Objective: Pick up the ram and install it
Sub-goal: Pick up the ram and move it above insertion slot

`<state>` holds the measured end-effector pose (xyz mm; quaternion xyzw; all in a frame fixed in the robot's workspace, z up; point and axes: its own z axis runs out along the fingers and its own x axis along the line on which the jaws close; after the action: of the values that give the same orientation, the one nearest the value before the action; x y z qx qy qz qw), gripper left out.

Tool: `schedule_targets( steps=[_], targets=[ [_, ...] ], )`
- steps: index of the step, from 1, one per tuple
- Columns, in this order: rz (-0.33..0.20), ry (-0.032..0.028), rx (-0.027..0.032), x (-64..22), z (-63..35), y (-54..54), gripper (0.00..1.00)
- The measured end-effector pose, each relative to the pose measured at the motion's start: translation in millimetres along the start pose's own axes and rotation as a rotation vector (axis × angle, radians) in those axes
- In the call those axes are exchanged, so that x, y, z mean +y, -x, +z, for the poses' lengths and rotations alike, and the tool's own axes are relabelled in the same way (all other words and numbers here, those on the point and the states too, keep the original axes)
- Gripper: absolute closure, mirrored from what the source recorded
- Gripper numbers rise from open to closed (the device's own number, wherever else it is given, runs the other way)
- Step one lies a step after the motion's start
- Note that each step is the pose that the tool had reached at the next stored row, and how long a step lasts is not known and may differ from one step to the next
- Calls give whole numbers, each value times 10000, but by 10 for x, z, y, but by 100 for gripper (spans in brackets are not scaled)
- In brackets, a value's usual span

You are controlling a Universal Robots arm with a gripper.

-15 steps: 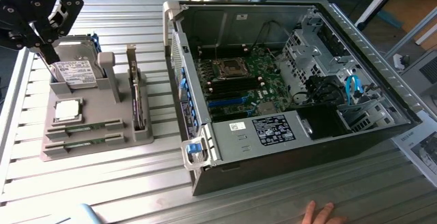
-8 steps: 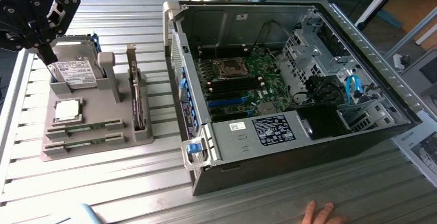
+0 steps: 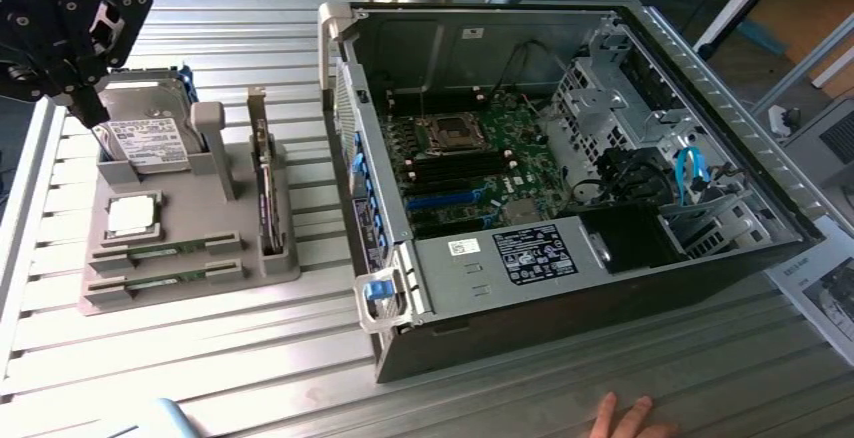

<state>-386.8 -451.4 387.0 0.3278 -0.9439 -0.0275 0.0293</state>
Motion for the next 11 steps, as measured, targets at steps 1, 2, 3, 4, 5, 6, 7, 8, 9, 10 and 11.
schedule_targets(
  steps=[1, 2, 3, 4, 5, 6, 7, 8, 9, 10, 11],
  targets=[
    [-1, 0, 0, 0, 0, 0, 89],
    [-1, 0, -1, 0, 0, 0, 89],
    [-1, 0, -1, 0, 0, 0, 89],
    [-8, 0, 0, 0, 0, 0, 89],
    [-67, 1, 6, 0, 1, 0, 89],
    [-218, 2, 25, 0, 1, 1, 89],
    [-368, 2, 43, 0, 1, 1, 89],
    [-491, 2, 59, 0, 0, 0, 89],
    [-620, 3, 75, 0, 0, 1, 89],
    [-745, 4, 91, 0, 0, 1, 89],
    [-885, 5, 108, 0, 1, 0, 89]
  ],
)
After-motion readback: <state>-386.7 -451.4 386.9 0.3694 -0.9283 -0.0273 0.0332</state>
